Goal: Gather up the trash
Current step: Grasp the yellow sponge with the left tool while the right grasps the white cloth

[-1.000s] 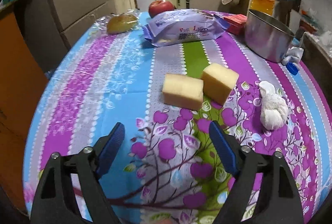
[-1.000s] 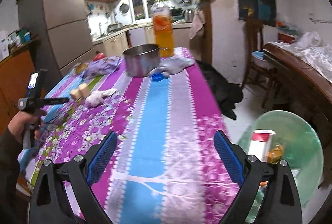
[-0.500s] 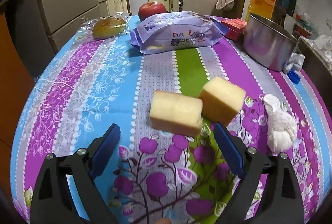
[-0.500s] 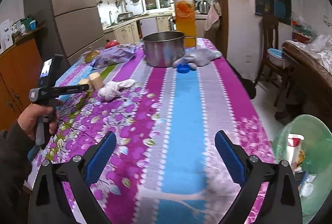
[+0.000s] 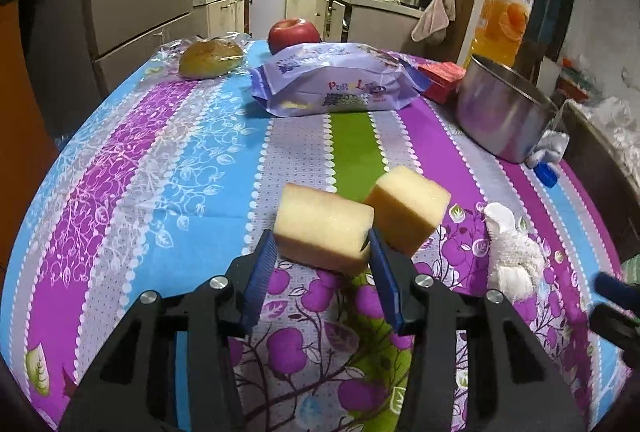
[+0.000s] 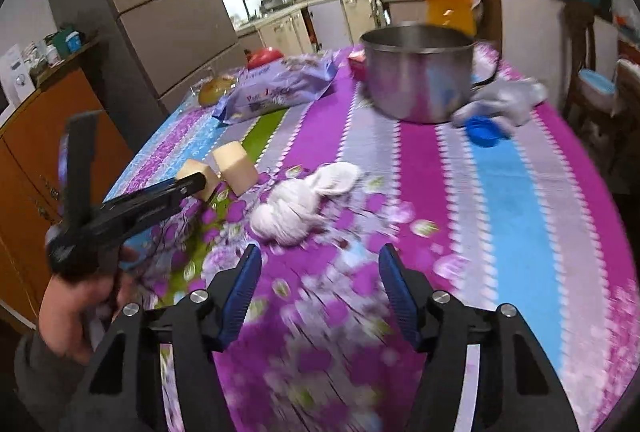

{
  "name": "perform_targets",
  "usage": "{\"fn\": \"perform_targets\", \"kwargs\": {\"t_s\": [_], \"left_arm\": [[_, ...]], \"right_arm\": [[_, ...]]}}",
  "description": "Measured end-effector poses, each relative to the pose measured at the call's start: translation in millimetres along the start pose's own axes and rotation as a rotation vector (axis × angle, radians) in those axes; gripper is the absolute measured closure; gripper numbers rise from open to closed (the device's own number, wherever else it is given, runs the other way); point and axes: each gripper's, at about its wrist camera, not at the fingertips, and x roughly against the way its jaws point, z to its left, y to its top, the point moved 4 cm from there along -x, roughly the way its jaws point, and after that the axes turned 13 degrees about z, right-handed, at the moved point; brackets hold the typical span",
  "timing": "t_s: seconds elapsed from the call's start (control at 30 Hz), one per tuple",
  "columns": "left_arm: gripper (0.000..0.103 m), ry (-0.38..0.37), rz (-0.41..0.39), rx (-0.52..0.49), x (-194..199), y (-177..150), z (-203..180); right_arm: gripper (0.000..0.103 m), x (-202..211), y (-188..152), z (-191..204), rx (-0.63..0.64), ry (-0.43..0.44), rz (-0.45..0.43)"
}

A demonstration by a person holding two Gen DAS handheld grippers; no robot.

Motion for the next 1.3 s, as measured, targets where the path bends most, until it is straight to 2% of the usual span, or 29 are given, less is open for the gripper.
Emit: {"fn": "perform_targets", "kwargs": {"t_s": [0.23,0.4,0.6,0.77,0.93,1.1,1.3], "left_arm": [[0.058,-0.047,0.020,0.040,-4,1,8],[0.058,-0.070,0.028,0.052,-6,1,11],[0.058,-0.065,0.032,0.048,-7,1,10],[0.058,-0.058,0.031,0.044,-7,2,10],[0.059,-0.018,0.018,0.029,-5,2,7],[0.060,0.043,-0.027,-0.005,8,0,-1],[0.060,0.075,-0.090,-0.049,34,-2,-19]], "right_arm": [[0.040,-45,33,19,-0.040,-0.007,0.044],[0.041,-59,40,30,-0.015,-0.047,0.060],[0.052,-69,39,30,-0.004,-0.081,0.061],[0.058,-68,36,30,0.016,-0.090,0.049],[0.063,-61,32,32,0.048,-0.099,0.030],[0.064,-41,25,31,0.072,-0.120,-0.018],[0.064,-8,8,31,0.106,-0.144,-0.067]]}}
